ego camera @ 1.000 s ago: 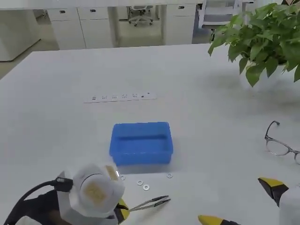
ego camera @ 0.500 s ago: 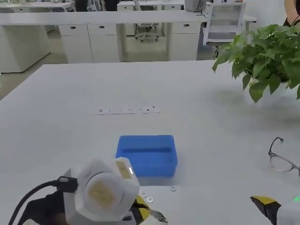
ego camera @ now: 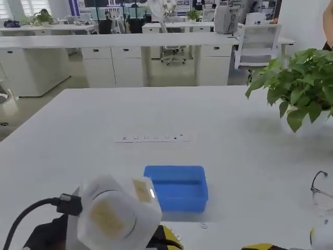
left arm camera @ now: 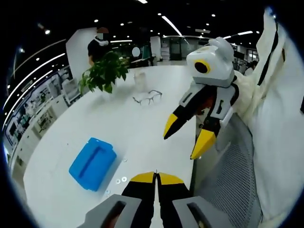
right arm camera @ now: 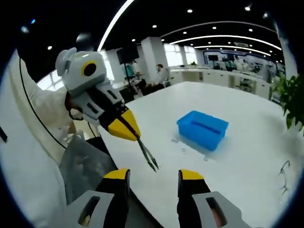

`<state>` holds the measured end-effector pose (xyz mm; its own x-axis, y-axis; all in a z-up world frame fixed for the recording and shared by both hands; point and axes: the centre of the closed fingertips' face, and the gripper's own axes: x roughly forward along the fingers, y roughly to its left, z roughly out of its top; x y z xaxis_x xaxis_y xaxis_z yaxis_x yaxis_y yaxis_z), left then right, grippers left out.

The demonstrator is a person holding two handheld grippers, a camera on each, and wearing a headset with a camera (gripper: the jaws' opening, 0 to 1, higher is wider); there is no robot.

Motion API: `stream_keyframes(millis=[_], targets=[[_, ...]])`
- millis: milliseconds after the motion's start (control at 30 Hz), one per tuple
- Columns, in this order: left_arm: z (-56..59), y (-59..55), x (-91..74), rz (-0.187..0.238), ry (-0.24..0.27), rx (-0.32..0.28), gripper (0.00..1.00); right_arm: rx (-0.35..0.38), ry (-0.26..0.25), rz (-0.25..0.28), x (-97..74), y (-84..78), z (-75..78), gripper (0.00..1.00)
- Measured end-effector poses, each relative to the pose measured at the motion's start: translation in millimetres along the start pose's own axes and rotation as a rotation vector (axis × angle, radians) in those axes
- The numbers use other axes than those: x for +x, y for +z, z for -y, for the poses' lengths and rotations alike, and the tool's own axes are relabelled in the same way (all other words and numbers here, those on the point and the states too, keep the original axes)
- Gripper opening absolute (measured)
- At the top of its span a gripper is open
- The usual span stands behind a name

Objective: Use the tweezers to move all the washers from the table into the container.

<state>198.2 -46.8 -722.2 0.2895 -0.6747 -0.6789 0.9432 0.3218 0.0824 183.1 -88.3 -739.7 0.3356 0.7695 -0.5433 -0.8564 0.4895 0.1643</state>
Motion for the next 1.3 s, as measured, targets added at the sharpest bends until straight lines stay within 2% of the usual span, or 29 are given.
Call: stream_keyframes(millis=[33, 100, 200, 300, 400, 467, 700, 900, 967, 1067, 1133, 1233, 1267, 1300], targets=[[1.7, 2.1, -2.5, 0.004, -0.01, 0.001, 0.0, -0.068, -0.005, -0.022, 0.6, 3.8, -0.4, 0.34], [5.1, 7.9, -8.4, 0.016, -0.031, 0.005, 0.0, -0.13, 0.016, -0.028, 2.4, 9.4, -4.8, 0.31], [10.6, 19.7, -17.5, 0.035, -0.062, 0.021, 0.0, -0.177, 0.076, -0.062, 5.4, 13.0, -13.5, 0.27], [18.4, 30.4, -25.5, 0.046, -0.104, 0.048, 0.0, -0.215, 0.138, -0.073, 8.5, 19.1, -24.4, 0.25], [24.4, 34.7, -31.7, 0.034, -0.131, 0.098, 0.0, -0.237, 0.184, -0.071, 9.3, 27.5, -35.8, 0.25], [28.8, 38.4, -35.1, 0.04, -0.15, 0.115, 0.0, -0.269, 0.192, -0.077, 10.8, 31.0, -40.0, 0.23], [39.7, 42.2, -38.0, 0.02, -0.175, 0.169, 0.0, -0.312, 0.246, -0.114, 18.4, 26.9, -51.2, 0.18], [46.3, 39.6, -41.2, 0.001, -0.194, 0.204, 0.0, -0.324, 0.271, -0.125, 24.0, 26.0, -57.8, 0.11], [47.2, 38.6, -42.7, 0.0, -0.192, 0.202, 0.0, -0.323, 0.276, -0.127, 25.8, 25.7, -58.7, 0.06], [45.9, 37.2, -45.7, 0.005, -0.177, 0.201, 0.0, -0.319, 0.286, -0.114, 27.2, 28.0, -61.2, 0.05], [42.9, 37.8, -47.7, 0.029, -0.155, 0.175, 0.0, -0.321, 0.287, -0.111, 28.1, 30.2, -62.2, 0.04], [36.0, 39.5, -50.0, 0.088, -0.106, 0.121, 0.0, -0.342, 0.28, -0.102, 29.4, 33.8, -62.0, 0.02], [36.5, 39.5, -50.3, 0.095, -0.107, 0.118, 0.0, -0.341, 0.28, -0.099, 30.1, 35.0, -61.8, 0.02], [34.3, 40.0, -51.0, 0.121, -0.083, 0.09, 0.0, -0.336, 0.282, -0.098, 30.9, 36.0, -61.7, 0.02]])
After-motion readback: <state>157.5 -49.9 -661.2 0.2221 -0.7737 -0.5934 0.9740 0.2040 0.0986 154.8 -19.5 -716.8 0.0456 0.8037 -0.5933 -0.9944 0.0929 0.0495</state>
